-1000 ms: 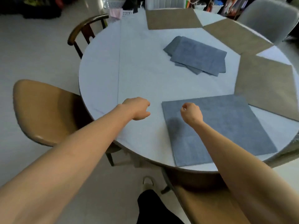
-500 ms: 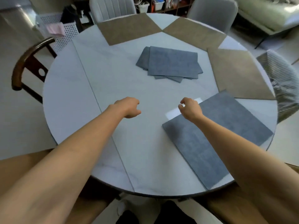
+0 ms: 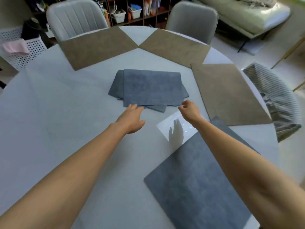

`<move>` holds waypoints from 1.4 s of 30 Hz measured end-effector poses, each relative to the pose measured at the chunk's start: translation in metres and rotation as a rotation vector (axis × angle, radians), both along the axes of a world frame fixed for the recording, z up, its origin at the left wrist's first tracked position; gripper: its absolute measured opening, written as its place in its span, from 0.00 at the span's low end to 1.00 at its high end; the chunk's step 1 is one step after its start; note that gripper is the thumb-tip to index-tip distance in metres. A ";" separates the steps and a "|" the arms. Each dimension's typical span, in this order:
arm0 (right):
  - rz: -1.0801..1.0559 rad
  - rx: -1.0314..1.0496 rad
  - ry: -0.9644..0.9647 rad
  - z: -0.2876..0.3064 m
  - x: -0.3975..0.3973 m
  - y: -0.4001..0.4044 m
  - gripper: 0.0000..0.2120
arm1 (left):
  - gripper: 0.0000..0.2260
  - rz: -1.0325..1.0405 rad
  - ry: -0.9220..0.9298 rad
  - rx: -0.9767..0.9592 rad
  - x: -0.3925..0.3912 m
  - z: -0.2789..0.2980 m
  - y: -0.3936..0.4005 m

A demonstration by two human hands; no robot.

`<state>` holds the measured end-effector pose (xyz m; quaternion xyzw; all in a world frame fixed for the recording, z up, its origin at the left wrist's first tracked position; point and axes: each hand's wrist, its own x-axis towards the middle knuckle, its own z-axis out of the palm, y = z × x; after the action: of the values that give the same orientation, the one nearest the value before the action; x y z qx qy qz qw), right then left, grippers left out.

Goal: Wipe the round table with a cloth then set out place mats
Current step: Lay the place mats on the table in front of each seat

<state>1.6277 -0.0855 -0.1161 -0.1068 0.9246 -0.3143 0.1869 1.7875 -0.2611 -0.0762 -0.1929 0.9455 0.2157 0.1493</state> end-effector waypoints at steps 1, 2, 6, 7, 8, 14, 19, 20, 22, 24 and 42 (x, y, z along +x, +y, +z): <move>-0.012 -0.015 -0.006 -0.002 -0.022 -0.007 0.19 | 0.27 0.014 0.000 0.014 -0.021 -0.002 0.000; -0.026 -0.039 -0.017 -0.002 -0.044 -0.013 0.19 | 0.28 0.027 0.007 0.035 -0.043 -0.004 -0.001; -0.118 -0.162 -0.091 -0.013 -0.110 -0.034 0.22 | 0.30 0.066 0.024 0.090 -0.116 -0.018 -0.003; -0.146 -0.200 -0.130 -0.019 -0.126 -0.041 0.24 | 0.31 0.081 0.022 0.100 -0.133 -0.025 -0.005; -0.177 -0.238 -0.166 -0.023 -0.136 -0.046 0.27 | 0.31 0.094 0.023 0.112 -0.143 -0.030 -0.006; -0.363 -0.438 -0.266 -0.040 -0.175 -0.070 0.14 | 0.33 0.342 0.182 0.404 -0.184 -0.051 -0.011; -0.166 -0.568 -0.306 -0.019 -0.167 -0.073 0.11 | 0.51 0.416 0.180 0.572 -0.205 -0.043 -0.006; -0.105 -0.602 -0.303 -0.011 -0.162 -0.073 0.11 | 0.55 0.383 0.136 0.540 -0.208 -0.041 -0.003; 0.006 -0.597 -0.159 0.002 -0.153 -0.074 0.11 | 0.60 0.349 0.093 0.458 -0.213 -0.039 0.003; 0.102 -0.566 -0.015 0.010 -0.146 -0.078 0.07 | 0.60 0.391 0.116 0.390 -0.219 -0.038 0.009; -0.035 -0.234 0.132 0.069 -0.188 -0.067 0.06 | 0.15 0.533 0.914 0.442 -0.227 0.057 0.021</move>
<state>1.4394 -0.1523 -0.0471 -0.1323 0.8936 -0.4156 0.1062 1.5606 -0.2400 -0.0196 -0.2760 0.7652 0.4998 -0.2974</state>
